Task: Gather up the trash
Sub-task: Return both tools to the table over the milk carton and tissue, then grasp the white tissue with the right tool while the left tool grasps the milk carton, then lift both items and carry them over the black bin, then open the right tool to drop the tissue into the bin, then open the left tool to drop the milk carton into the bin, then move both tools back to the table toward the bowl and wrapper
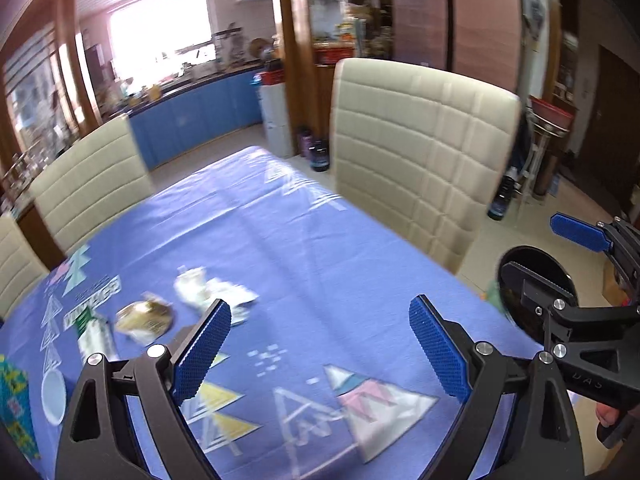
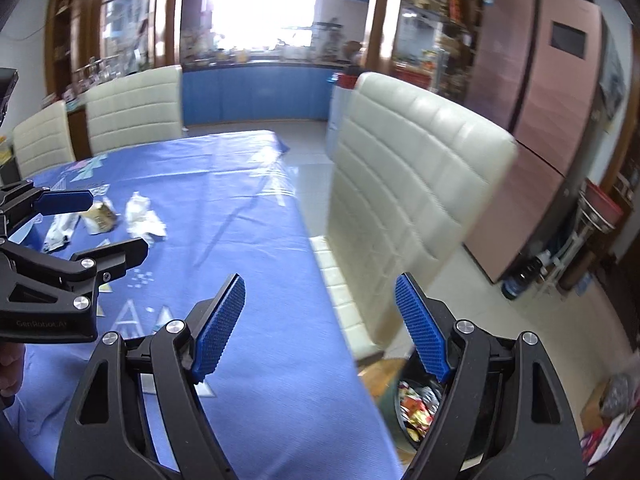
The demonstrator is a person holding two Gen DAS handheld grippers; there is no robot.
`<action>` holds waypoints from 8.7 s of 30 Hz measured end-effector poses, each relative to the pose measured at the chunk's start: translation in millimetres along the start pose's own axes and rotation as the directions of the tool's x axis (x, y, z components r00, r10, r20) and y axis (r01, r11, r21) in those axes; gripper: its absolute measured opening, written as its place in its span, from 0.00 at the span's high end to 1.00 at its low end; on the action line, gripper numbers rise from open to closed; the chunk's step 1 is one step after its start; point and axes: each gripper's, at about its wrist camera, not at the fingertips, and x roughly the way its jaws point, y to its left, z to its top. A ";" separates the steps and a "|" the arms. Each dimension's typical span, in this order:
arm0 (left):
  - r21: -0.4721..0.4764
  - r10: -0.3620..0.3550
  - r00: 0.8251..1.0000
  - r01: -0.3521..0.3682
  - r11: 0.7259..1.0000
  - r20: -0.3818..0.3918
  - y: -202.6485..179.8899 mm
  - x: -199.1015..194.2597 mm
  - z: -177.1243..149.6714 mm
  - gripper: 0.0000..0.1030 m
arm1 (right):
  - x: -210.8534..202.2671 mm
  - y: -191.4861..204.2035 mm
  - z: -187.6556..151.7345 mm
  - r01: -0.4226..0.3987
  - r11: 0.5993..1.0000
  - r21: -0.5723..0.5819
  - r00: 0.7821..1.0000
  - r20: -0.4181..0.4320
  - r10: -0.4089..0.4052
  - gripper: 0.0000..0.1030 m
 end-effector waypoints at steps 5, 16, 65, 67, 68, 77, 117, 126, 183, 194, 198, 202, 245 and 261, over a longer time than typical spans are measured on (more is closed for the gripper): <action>-0.086 0.086 0.996 -0.087 0.992 -0.022 60.9 -5.7 -21.8 0.14 | 16.0 54.9 15.3 -0.088 0.993 -0.076 0.996 -0.001 0.088 0.25; -0.230 0.196 0.976 -0.214 0.950 -0.099 159.1 2.4 -62.4 0.14 | 48.8 157.2 37.8 -0.205 0.954 -0.217 0.979 -0.035 0.203 0.25; -0.182 0.351 0.928 -0.369 0.912 -0.123 219.4 73.1 -72.8 0.79 | 166.1 237.6 40.1 -0.346 0.886 -0.309 0.930 -0.240 0.280 0.78; -0.174 0.345 0.931 -0.361 0.916 -0.117 213.1 69.2 -71.6 0.80 | 161.8 235.6 41.6 -0.344 0.886 -0.310 0.931 -0.233 0.280 0.79; -0.171 0.342 0.933 -0.358 0.918 -0.115 209.9 66.4 -71.6 0.80 | 159.3 233.7 41.9 -0.343 0.887 -0.309 0.932 -0.228 0.281 0.79; -0.128 0.328 0.939 -0.339 0.932 -0.099 175.9 35.4 -80.7 0.80 | 133.2 212.6 37.1 -0.339 0.891 -0.302 0.935 -0.211 0.285 0.81; 0.092 0.139 0.989 -0.144 0.985 0.060 -3.8 -30.5 -67.0 0.79 | 15.6 58.8 -21.1 -0.139 0.969 -0.205 0.987 -0.109 0.119 0.81; 0.167 0.060 0.995 -0.073 0.983 0.081 -43.9 -25.7 -54.6 0.79 | 3.1 13.9 -31.6 -0.055 0.988 -0.147 0.994 -0.102 0.040 0.81; 0.417 -0.240 0.959 0.159 0.895 0.149 -227.4 -10.5 6.7 0.79 | -47.8 -180.1 -55.0 0.304 0.950 0.077 0.951 -0.075 -0.299 0.79; 0.425 -0.228 0.964 0.150 0.893 0.139 -231.0 0.4 11.2 0.79 | -54.7 -214.1 -59.5 0.351 0.909 0.227 0.934 -0.014 -0.357 0.07; 0.432 -0.236 0.963 0.159 0.888 0.130 -238.3 2.8 11.5 0.79 | -53.3 -222.6 -61.0 0.379 0.896 0.233 0.924 -0.039 -0.381 0.07; 0.448 -0.257 0.959 0.178 0.876 0.123 -245.9 3.7 10.4 0.79 | -55.7 -229.2 -68.6 0.390 0.881 0.269 0.920 -0.064 -0.387 0.07; 0.541 -0.360 0.915 0.214 0.814 0.181 -291.9 -19.4 7.1 0.16 | -86.5 -242.7 -107.1 0.463 0.822 0.332 0.886 -0.157 -0.436 0.06; 0.400 -0.257 0.951 0.170 0.901 0.174 -223.8 -20.0 7.2 0.15 | -71.6 -198.9 -79.4 0.379 0.886 0.267 0.925 -0.105 -0.365 0.04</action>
